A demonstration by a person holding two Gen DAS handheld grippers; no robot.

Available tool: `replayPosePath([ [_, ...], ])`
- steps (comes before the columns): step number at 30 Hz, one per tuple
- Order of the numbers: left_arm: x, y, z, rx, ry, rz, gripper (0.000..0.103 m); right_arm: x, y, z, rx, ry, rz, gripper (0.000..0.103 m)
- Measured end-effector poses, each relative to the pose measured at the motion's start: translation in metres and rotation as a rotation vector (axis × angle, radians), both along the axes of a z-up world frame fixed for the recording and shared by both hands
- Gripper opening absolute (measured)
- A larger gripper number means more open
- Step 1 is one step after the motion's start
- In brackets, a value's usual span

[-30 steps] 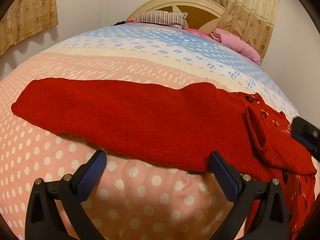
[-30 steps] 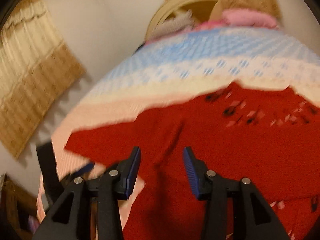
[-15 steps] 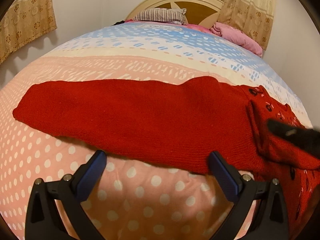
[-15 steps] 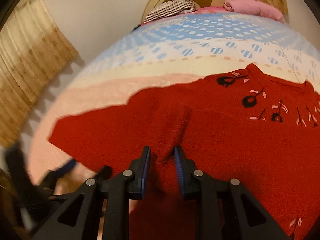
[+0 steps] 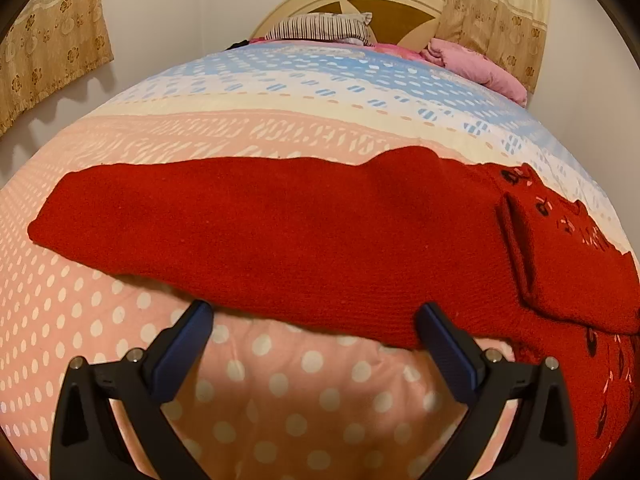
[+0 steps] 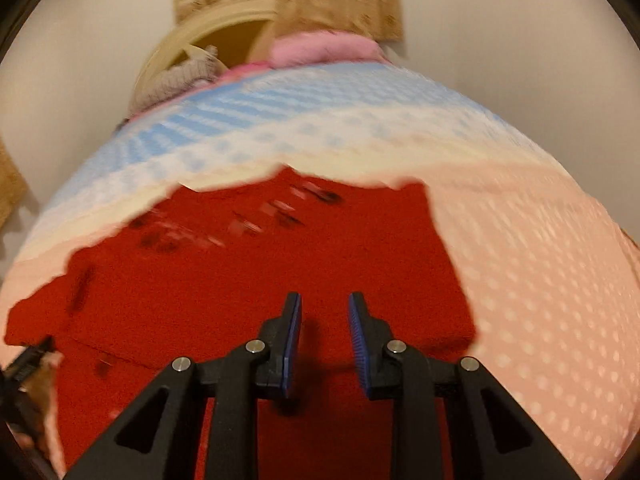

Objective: Fold small clothes
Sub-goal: 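Fold the held sleeve across the cardigan body with the right gripper, release, then grasp the other sleeve cuff with the left gripper and lift it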

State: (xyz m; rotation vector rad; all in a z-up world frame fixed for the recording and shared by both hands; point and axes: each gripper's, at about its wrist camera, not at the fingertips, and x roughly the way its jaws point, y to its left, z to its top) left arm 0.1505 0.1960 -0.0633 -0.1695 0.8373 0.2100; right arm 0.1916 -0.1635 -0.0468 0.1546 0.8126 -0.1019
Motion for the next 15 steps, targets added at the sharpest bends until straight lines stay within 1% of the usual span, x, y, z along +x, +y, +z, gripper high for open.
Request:
replayPosePath([
  [2, 0.0, -0.001, 0.0, 0.005, 0.003, -0.001, 0.103, 0.0, -0.01, -0.019, -0.013, 0.041, -0.023, 0.025],
  [3, 0.001, -0.001, -0.001, 0.006, 0.004, -0.001, 0.103, 0.0, -0.009, -0.025, -0.002, 0.031, -0.019, 0.025],
  [4, 0.001, -0.001, -0.001, 0.008, 0.005, -0.001, 0.103, -0.002, -0.01, -0.028, 0.005, 0.01, -0.023, 0.025],
  [5, 0.001, -0.001, -0.001, 0.011, 0.007, -0.001, 0.103, -0.004, -0.012, -0.027, 0.001, 0.008, -0.026, 0.025],
  [8, 0.001, -0.002, -0.001, 0.021, 0.014, -0.001, 0.103, -0.002, -0.007, -0.029, -0.038, 0.01, -0.02, 0.03],
  [10, -0.002, -0.001, 0.002, 0.022, 0.02, 0.006, 0.103, -0.004, -0.004, -0.029, -0.038, 0.006, -0.012, 0.033],
  [12, -0.01, 0.007, 0.008, -0.009, 0.012, 0.039, 0.103, -0.004, -0.006, -0.03, -0.015, -0.002, -0.002, 0.037],
  [13, -0.017, 0.017, 0.012, -0.042, -0.008, 0.068, 0.103, -0.007, -0.007, -0.03, -0.005, -0.006, 0.0, 0.038],
  [15, -0.033, 0.042, 0.024, -0.099, -0.079, 0.154, 0.103, -0.01, -0.008, -0.029, 0.006, -0.013, 0.003, 0.039],
])
